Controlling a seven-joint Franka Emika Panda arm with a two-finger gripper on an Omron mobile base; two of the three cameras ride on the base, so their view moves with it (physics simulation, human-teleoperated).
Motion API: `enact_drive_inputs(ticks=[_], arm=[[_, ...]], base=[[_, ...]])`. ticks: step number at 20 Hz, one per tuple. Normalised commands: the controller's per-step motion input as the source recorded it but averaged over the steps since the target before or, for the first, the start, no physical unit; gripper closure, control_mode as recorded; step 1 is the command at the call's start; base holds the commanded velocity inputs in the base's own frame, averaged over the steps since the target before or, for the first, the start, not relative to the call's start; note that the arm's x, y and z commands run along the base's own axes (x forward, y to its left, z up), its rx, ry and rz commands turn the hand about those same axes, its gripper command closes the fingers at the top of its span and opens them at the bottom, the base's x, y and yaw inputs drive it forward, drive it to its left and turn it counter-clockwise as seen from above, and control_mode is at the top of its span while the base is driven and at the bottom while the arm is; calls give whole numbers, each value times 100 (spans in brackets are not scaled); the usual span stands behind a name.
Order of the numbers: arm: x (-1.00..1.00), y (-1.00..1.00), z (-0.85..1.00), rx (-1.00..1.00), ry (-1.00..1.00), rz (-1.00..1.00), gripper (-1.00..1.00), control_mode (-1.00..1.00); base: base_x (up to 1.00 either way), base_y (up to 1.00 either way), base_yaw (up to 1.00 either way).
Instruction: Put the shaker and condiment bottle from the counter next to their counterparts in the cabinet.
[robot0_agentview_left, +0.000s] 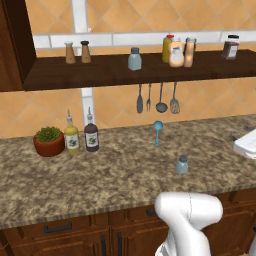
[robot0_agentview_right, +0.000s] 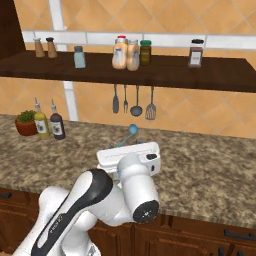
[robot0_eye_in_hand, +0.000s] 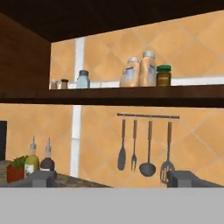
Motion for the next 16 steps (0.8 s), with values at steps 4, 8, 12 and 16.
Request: enact_drive_inputs(ticks=[4, 8, 12, 16], arm=[[0, 36, -92, -8, -18, 17, -100, -100], [0, 46, -83, -6, -28, 23, -100, -100], [0, 49, -68, 0, -21, 27, -100, -100], [13, 52, -67, -2, -7, 23, -100, -100]], base=[[0, 0, 0], [0, 0, 0], [0, 0, 0], [0, 0, 0]])
